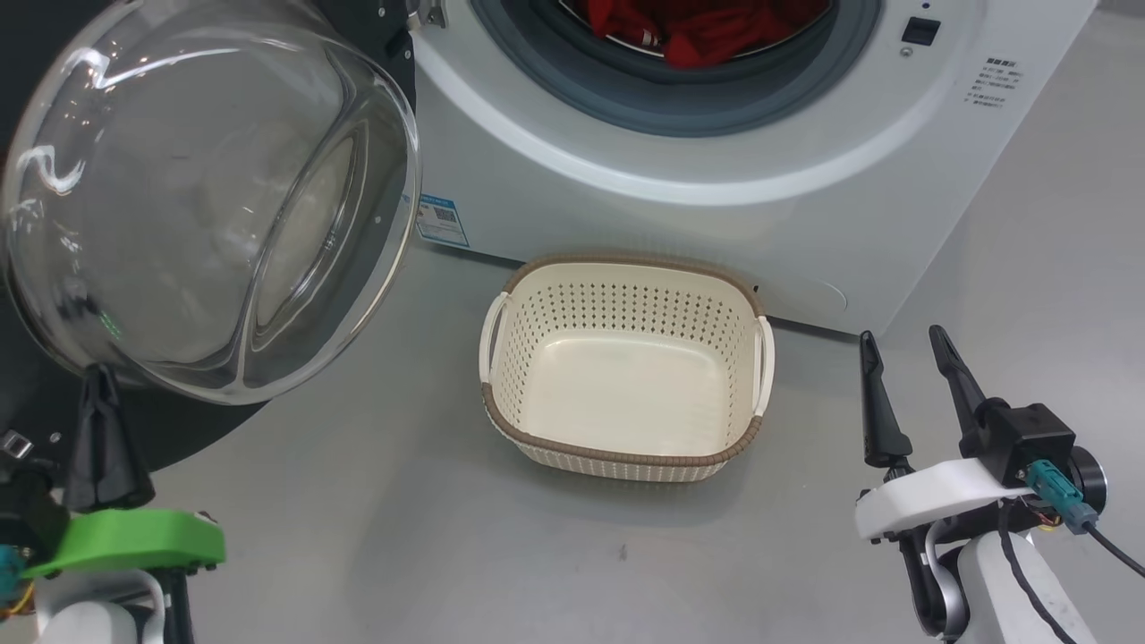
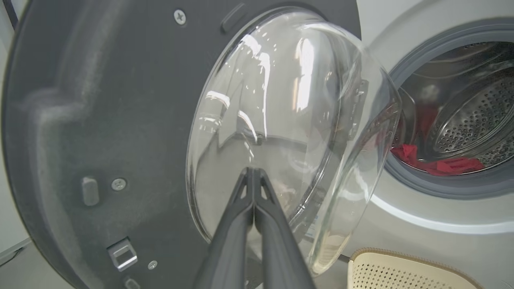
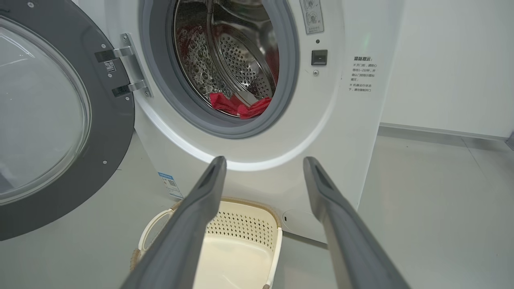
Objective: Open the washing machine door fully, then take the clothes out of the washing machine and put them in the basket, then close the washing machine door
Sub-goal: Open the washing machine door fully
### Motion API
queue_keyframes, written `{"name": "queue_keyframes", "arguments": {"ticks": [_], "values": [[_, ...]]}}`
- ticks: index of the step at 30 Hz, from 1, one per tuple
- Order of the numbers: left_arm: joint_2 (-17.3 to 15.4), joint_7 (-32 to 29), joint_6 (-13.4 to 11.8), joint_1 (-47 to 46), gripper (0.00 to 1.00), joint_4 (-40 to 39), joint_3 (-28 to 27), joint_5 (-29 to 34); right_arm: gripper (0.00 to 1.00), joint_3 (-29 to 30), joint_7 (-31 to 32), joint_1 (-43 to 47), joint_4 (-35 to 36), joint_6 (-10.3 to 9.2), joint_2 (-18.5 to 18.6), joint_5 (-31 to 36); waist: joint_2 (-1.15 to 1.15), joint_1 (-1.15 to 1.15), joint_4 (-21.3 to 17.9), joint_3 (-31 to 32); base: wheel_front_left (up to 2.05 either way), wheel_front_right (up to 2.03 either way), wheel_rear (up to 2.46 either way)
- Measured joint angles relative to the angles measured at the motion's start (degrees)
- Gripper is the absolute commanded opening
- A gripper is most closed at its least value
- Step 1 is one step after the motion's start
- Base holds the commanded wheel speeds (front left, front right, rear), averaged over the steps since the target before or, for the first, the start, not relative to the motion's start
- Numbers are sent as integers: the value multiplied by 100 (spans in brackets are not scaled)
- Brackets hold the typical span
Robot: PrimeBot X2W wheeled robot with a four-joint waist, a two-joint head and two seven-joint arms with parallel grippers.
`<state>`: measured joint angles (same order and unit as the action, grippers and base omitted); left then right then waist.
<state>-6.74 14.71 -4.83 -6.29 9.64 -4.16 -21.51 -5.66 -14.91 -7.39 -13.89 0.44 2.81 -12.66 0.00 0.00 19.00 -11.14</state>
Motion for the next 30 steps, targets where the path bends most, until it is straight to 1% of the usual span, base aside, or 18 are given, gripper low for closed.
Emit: {"name": "queue_keyframes", "arguments": {"ticks": [4,11,12,13,14,15,16,17,19,23,30], "values": [[111,0,71,300,0,-96,259,3,100,-34,0,140,-3,-1,-1,-110,0,0,-19,186,0,0,0],[120,-1,242,779,0,-323,625,133,100,-227,0,328,-4,-1,-15,-201,0,0,-100,466,0,0,0],[124,-4,277,820,2,-364,659,134,100,-245,0,336,-4,-1,-20,-212,0,0,-128,489,0,0,0],[136,-30,310,855,19,-401,689,134,100,-268,0,340,-4,-2,-19,-234,0,0,-159,509,0,0,0],[152,-37,320,890,39,-443,717,132,100,-292,0,346,-1,-3,-19,-245,0,0,-193,528,0,0,0],[152,-37,320,890,46,-443,717,132,100,-292,0,346,-1,-3,-19,-245,0,0,-193,528,0,0,0],[156,-54,345,910,50,-461,761,132,100,-319,0,352,3,-4,-19,-245,0,0,-228,545,0,0,0],[159,-54,366,932,74,-475,783,132,100,-357,0,363,3,-4,-18,-247,0,0,-265,560,0,0,0],[155,-64,369,1005,100,-522,804,134,100,-424,0,398,22,-11,-20,-255,0,0,-345,591,0,0,0],[140,-111,469,1091,100,-654,910,135,100,-481,0,444,46,-36,-20,-304,0,0,-526,636,0,0,0],[103,-334,472,1194,100,-691,977,136,100,-602,0,462,101,-67,-20,-355,0,0,-886,673,0,0,0]]}}
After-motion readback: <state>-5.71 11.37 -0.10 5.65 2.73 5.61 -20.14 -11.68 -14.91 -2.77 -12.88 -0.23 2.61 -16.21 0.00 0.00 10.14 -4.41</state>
